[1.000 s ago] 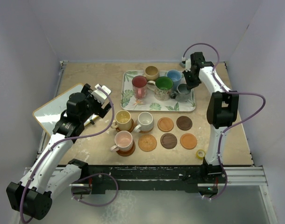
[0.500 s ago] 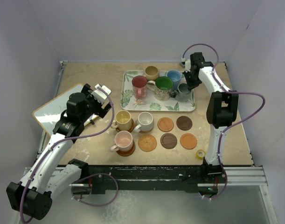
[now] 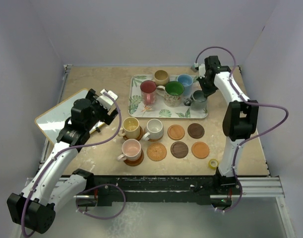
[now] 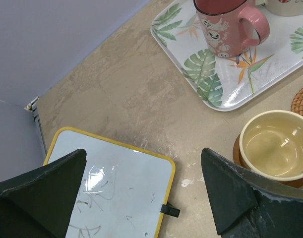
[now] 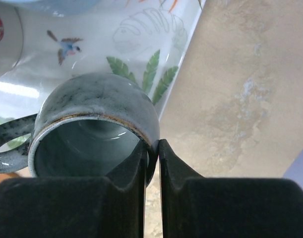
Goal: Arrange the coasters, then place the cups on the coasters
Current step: Pick up the cup from the tray.
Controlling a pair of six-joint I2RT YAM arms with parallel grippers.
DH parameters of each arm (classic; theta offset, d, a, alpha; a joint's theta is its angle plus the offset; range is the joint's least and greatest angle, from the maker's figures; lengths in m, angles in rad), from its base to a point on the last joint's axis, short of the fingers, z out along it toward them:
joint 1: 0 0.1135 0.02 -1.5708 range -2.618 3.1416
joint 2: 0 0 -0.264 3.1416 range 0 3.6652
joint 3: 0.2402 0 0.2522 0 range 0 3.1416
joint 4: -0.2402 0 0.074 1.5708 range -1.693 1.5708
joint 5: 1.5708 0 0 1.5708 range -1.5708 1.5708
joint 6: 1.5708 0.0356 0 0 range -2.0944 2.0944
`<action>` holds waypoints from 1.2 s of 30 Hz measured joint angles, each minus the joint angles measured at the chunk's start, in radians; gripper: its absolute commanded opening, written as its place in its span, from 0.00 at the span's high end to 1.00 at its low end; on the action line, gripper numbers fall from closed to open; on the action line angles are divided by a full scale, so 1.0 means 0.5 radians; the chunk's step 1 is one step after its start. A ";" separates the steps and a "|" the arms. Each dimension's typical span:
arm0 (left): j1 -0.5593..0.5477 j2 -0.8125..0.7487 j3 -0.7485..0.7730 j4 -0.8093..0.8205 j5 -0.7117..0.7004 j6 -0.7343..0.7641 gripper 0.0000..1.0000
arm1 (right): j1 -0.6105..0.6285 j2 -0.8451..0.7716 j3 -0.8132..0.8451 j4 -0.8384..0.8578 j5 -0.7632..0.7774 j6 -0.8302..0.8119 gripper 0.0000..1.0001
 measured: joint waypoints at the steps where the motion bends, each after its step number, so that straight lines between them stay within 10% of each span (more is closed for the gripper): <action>1: 0.000 0.000 -0.005 0.005 -0.012 -0.001 0.05 | 0.001 -0.035 -0.014 -0.010 0.000 -0.005 1.00; 36: 0.000 0.217 0.073 0.069 -0.531 0.141 0.02 | 0.925 -1.695 -1.555 0.177 -0.054 0.291 1.00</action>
